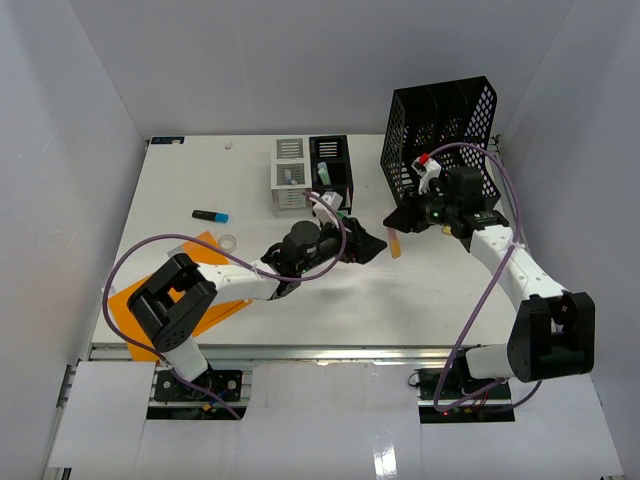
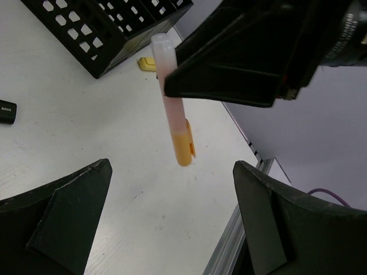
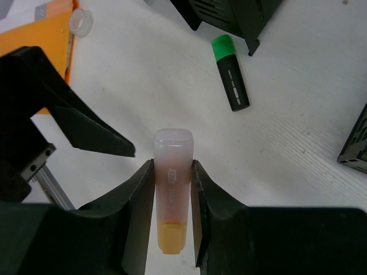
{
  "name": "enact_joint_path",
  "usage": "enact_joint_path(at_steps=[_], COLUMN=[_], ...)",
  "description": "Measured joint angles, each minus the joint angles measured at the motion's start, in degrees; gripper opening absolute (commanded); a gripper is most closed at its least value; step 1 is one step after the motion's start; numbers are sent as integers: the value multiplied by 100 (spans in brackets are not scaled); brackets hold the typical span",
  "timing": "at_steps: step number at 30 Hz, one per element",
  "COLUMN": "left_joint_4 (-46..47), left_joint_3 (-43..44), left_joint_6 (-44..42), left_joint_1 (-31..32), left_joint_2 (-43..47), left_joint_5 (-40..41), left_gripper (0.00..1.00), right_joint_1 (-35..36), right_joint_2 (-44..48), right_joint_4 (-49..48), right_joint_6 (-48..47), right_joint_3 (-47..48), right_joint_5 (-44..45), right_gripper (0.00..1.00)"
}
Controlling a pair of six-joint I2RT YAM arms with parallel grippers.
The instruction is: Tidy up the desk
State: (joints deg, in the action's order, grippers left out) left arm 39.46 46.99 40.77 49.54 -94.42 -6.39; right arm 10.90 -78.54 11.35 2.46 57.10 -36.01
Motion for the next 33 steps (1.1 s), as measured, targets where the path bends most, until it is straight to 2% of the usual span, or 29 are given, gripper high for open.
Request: enact_joint_path(at_steps=[4, 9, 14, 16, 20, 23, 26, 27, 29, 30, 32, 33], left_joint_4=[-53, -153, -236, -344, -486, -523, -615, -641, -665, -678, -728, -778], left_joint_3=[252, 644, 844, 924, 1048, 1077, 1140, 1153, 1166, 1174, 1190, 1196], left_joint_6=[24, 18, 3, -29, -80, -87, -104, -113, -137, -156, -200, -224], left_joint_1=[67, 143, 191, 210, 248, 275, 311, 314, 314, 317, 321, 321], left_joint_2=[-261, -484, -574, -611, -720, -744, -747, -747, -747, -747, -746, -745], left_joint_5=[149, 293, 304, 288, 284, 235, 211, 209, 202, 196, 180, 169], left_gripper=[97, 90, 74, 66, 43, 33, 17, 16, 13, 12, 12, 11], right_joint_1=[2, 12, 62, 76, 108, 125, 123, 122, 122, 122, 115, 102], right_joint_2=[387, 647, 733, 767, 864, 936, 979, 993, 1026, 1045, 1076, 1085], right_joint_4=[-361, -694, -821, -873, -890, -927, -1001, -1015, -1076, -1092, -1133, -1178], right_joint_6=[389, 601, 660, 655, 618, 541, 493, 480, 461, 444, 354, 254], right_joint_3=[-294, -479, -660, -722, -767, -840, -925, -943, -985, -1003, -1026, -1031], right_joint_5=[-80, -228, -354, -355, -381, -386, -390, -387, -380, -378, -393, -417], right_gripper=[8, 8, 8, 8, 8, 8, 8, 11, 37, 51, 92, 93])
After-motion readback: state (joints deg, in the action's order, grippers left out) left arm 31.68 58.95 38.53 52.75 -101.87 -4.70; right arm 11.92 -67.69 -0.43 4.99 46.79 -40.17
